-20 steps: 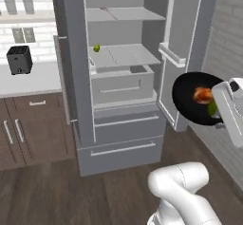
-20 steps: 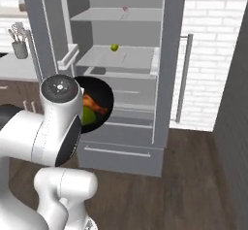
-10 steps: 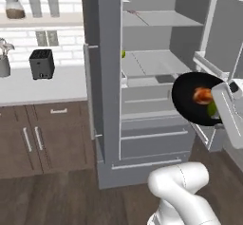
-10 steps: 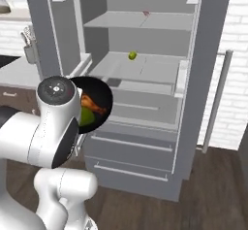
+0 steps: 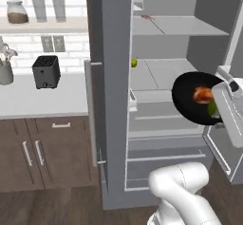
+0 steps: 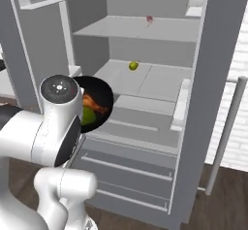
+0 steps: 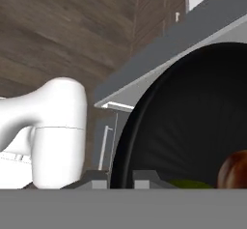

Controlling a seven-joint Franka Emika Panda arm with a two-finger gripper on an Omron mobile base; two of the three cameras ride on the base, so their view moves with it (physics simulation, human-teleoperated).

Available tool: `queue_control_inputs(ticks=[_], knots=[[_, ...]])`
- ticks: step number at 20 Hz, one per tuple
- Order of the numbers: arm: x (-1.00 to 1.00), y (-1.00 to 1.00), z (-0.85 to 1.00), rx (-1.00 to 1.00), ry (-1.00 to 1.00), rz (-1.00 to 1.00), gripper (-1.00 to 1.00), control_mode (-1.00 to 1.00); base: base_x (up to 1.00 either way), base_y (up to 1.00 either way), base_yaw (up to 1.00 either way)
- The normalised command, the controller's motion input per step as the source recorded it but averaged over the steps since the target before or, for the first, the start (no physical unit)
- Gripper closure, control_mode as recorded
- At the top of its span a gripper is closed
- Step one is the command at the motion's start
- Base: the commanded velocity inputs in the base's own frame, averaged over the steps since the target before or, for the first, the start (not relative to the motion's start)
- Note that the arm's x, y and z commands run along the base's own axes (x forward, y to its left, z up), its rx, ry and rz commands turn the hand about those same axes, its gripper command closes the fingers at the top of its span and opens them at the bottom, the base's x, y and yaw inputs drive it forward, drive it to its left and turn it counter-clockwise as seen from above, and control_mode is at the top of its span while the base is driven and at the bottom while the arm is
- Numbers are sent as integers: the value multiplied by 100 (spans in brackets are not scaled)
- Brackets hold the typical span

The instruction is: Pick the chicken drumstick and lime from their plates and place them in the bowl. Then put the bowl in the fridge.

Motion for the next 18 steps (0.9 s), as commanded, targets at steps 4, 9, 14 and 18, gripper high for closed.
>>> queue_control_inputs(ticks=[4, 9, 14, 18], knots=[[0, 0, 0, 0, 0, 0, 100, 100, 57, -13, 4], [0, 0, 0, 0, 0, 0, 100, 100, 38, -53, 0], [0, 0, 0, 0, 0, 0, 100, 100, 80, -3, -4], [0, 0, 0, 0, 0, 0, 100, 100, 98, 0, -1]])
